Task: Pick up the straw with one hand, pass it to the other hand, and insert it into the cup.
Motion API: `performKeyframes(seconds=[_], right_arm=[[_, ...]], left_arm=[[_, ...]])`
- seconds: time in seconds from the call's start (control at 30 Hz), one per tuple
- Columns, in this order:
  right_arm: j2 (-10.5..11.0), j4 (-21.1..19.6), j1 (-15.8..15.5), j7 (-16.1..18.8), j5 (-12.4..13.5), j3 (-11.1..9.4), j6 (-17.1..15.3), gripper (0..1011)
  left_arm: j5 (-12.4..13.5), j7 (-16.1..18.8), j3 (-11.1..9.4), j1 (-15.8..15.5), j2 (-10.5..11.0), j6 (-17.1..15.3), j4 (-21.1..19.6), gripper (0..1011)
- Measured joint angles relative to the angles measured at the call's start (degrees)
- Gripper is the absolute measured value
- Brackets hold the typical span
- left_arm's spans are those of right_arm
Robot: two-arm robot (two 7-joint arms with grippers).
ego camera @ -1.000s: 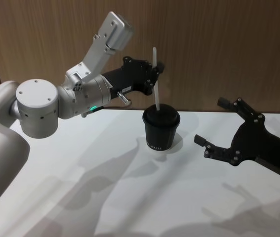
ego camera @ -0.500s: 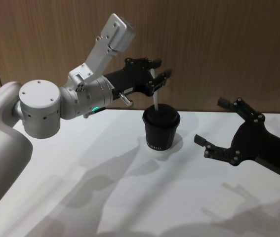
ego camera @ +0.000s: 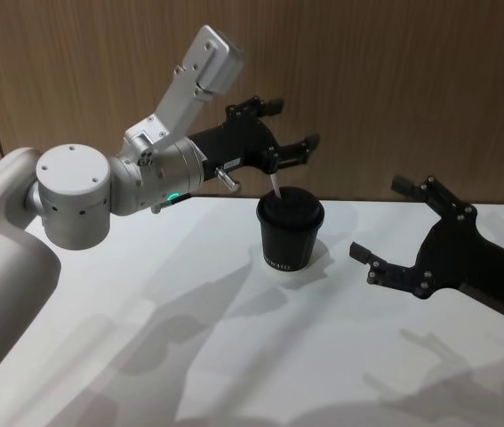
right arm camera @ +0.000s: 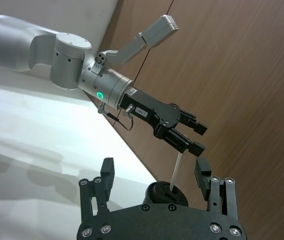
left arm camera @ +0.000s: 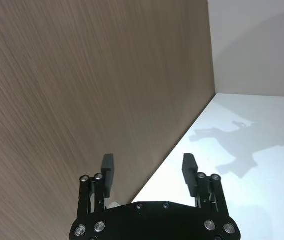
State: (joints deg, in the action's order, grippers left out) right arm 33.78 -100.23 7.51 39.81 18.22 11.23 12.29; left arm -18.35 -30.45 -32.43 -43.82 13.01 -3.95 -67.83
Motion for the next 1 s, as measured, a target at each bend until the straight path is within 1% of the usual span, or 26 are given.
performKeyframes(seconds=[0.1, 0.17, 0.2, 0.27, 0.57, 0.63, 0.77, 0.8, 0.83, 1.0], right_arm=[[0.01, 0.0, 0.01, 0.0, 0.01, 0.0, 0.0, 1001], [0.0, -0.03, 0.02, -0.04, 0.08, -0.01, -0.01, 1001], [-0.02, -0.11, 0.03, -0.13, 0.22, -0.05, -0.05, 1001], [-0.11, -0.22, 0.03, -0.28, 0.41, -0.13, -0.12, 1001], [-1.13, -1.46, -0.01, -1.98, 2.71, -1.14, -1.57, 1001], [-1.65, -2.24, -0.03, -3.02, 3.86, -1.64, -2.65, 1001], [-2.1, -3.0, -0.05, -3.93, 4.75, -2.04, -3.7, 1001], [-2.64, -4.03, -0.09, -5.4, 5.81, -2.49, -5.28, 1001], [-2.94, -4.67, -0.11, -6.11, 6.32, -2.74, -6.13, 1001], [-3.81, -6.33, -0.17, -8.46, 7.91, -3.23, -9.17, 1001]], left_arm=[[0.02, -0.02, 0.0, -0.01, -0.01, 0.03, 0.03, 905], [0.03, -0.05, 0.01, -0.01, -0.02, 0.04, 0.03, 932], [0.03, -0.13, 0.02, -0.01, -0.02, 0.08, 0.03, 981], [0.04, -0.35, 0.04, 0.03, -0.02, 0.18, 0.03, 1001], [-0.45, -1.4, 0.26, 0.92, 0.25, 1.55, -0.57, 1001], [-0.84, -1.68, 0.43, 1.32, 0.38, 2.06, -0.84, 1001], [-1.48, -1.96, 0.73, 1.99, 0.56, 2.77, -1.28, 1000], [-2.21, -2.17, 1.07, 2.86, 0.83, 3.71, -1.85, 1000], [-2.3, -2.2, 1.13, 3.06, 0.91, 3.84, -2.0, 1001], [-3.25, -2.42, 1.69, 4.63, 1.44, 5.69, -3.11, 1001]])
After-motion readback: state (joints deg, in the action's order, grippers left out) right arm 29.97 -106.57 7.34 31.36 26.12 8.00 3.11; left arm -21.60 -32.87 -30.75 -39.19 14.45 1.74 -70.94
